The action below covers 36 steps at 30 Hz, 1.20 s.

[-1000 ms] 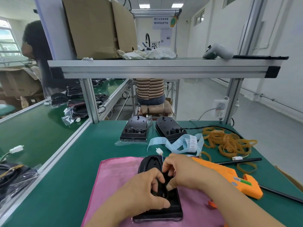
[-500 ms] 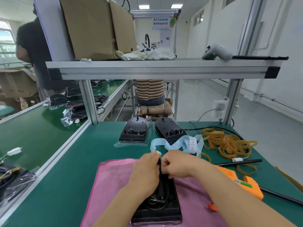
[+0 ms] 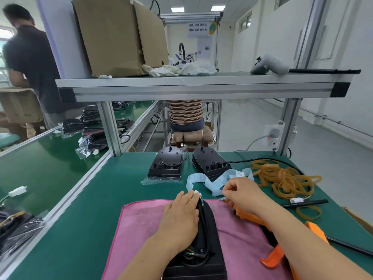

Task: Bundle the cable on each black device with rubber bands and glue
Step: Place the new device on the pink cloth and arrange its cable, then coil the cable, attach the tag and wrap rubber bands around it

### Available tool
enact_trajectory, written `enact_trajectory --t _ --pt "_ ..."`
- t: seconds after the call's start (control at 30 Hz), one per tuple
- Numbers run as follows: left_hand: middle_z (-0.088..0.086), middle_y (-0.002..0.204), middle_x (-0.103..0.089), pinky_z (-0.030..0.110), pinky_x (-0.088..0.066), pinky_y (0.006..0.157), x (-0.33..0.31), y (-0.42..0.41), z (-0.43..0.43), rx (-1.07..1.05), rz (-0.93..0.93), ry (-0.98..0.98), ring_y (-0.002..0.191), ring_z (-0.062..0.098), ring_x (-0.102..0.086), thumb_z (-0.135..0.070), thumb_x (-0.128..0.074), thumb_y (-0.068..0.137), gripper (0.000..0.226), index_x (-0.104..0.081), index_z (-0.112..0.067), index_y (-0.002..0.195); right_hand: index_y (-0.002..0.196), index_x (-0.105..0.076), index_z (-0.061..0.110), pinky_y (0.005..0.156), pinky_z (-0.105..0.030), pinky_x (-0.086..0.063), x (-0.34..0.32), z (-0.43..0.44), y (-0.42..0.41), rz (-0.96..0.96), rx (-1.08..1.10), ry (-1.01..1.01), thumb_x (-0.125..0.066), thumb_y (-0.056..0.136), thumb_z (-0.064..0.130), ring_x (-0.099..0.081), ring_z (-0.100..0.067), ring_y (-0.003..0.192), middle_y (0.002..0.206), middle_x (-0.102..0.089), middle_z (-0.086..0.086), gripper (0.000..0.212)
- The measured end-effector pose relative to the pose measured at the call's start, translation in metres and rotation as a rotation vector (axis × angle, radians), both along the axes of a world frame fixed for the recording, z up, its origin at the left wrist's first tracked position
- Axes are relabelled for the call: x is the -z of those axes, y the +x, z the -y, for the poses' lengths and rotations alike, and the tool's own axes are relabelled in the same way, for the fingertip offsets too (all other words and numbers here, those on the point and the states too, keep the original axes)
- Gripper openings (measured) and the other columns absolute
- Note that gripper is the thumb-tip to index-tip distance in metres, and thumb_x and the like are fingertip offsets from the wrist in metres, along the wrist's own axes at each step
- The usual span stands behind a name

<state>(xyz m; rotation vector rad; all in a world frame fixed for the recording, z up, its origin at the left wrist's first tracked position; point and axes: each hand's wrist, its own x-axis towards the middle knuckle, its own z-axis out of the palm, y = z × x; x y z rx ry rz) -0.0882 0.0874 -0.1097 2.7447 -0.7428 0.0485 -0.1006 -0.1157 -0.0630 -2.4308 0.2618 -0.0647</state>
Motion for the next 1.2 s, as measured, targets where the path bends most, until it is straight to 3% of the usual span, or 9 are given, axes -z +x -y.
enact_trajectory --t 0.17,0.37,0.53,0.63,0.7,0.77,0.9,1.1,1.2 --pt "-0.013 0.155 -0.026 0.031 -0.025 0.118 0.002 0.0 0.0 0.018 0.05 -0.082 0.141 0.009 -0.023 -0.026 -0.033 0.104 0.051 -0.022 -0.027 0.154 0.079 -0.066 0.022 0.06 -0.016 -0.041 0.003 -0.003 0.006 0.089 0.06 -0.062 -0.056 0.089 0.011 -0.061 -0.01 0.078 0.076 -0.064 0.013 0.017" --pt "-0.017 0.154 -0.027 0.022 -0.019 0.118 0.004 0.0 -0.003 0.041 0.048 -0.186 0.14 0.003 -0.021 -0.026 -0.034 0.104 0.049 -0.026 -0.029 0.153 0.115 -0.068 0.019 0.092 -0.03 -0.048 -0.009 -0.007 0.033 -0.013 0.056 -0.285 -0.051 0.093 0.001 -0.059 -0.019 0.111 0.124 -0.063 -0.001 0.033" --pt "-0.018 0.151 -0.03 0.018 -0.019 0.114 0.005 -0.002 -0.005 0.019 0.029 -0.267 0.138 0.001 -0.023 -0.023 -0.04 0.101 0.052 -0.024 -0.032 0.151 0.114 -0.067 0.014 0.094 -0.035 -0.048 -0.012 0.025 0.033 0.324 0.35 0.087 -0.053 0.095 0.008 -0.06 -0.019 0.107 0.119 -0.068 -0.004 0.025" --pt "-0.019 0.149 -0.033 0.018 -0.02 0.114 0.004 -0.003 -0.005 0.032 0.035 -0.273 0.136 0.0 -0.025 -0.021 -0.041 0.101 0.049 -0.03 -0.032 0.147 0.127 -0.059 0.007 0.084 -0.031 -0.045 -0.008 0.049 0.032 0.132 0.417 0.12 -0.056 0.096 0.016 -0.058 -0.024 0.106 0.127 -0.062 -0.011 0.032" --pt "-0.019 0.149 -0.033 0.018 -0.019 0.115 0.003 -0.004 -0.005 0.034 0.028 -0.282 0.136 0.0 -0.025 -0.021 -0.041 0.101 0.048 -0.032 -0.032 0.146 0.102 -0.063 0.006 0.065 -0.027 -0.041 -0.005 0.053 0.031 -0.057 0.336 0.06 -0.057 0.097 0.025 -0.055 -0.019 0.08 0.098 -0.065 -0.01 0.021" --pt "-0.019 0.149 -0.034 0.018 -0.019 0.115 0.002 -0.004 -0.005 0.031 0.024 -0.289 0.136 0.0 -0.026 -0.021 -0.041 0.101 0.047 -0.033 -0.032 0.146 0.072 -0.051 0.014 0.052 -0.026 -0.035 -0.004 0.052 0.028 -0.194 0.249 -0.086 -0.058 0.095 0.04 -0.046 -0.014 0.061 0.069 -0.052 -0.002 0.036" --pt "-0.015 0.149 -0.035 0.02 -0.018 0.116 -0.002 -0.006 -0.004 0.04 0.033 -0.261 0.136 0.004 -0.028 -0.02 -0.041 0.102 0.046 -0.034 -0.028 0.146 0.087 -0.058 0.015 0.056 -0.024 -0.04 -0.005 0.045 0.024 -0.308 0.148 -0.317 -0.066 0.08 0.057 -0.058 -0.017 0.077 0.084 -0.061 -0.002 0.043" --pt "-0.015 0.151 -0.033 0.018 -0.015 0.116 -0.005 -0.009 -0.004 0.031 0.033 -0.25 0.137 0.004 -0.027 -0.02 -0.041 0.102 0.047 -0.033 -0.028 0.147 0.082 -0.062 0.024 0.073 -0.029 -0.055 -0.008 0.031 0.021 -0.144 0.048 -0.453 -0.064 0.083 0.02 -0.064 -0.017 0.092 0.098 -0.07 0.001 0.004" --pt "-0.015 0.151 -0.033 0.017 -0.014 0.116 -0.006 -0.01 -0.003 0.024 0.031 -0.25 0.137 0.003 -0.027 -0.02 -0.042 0.102 0.046 -0.034 -0.027 0.147 0.085 -0.074 0.028 0.087 -0.028 -0.054 -0.013 0.033 0.023 -0.254 -0.073 -0.478 -0.065 0.083 0.007 -0.064 -0.016 0.101 0.117 -0.069 0.002 0.023"
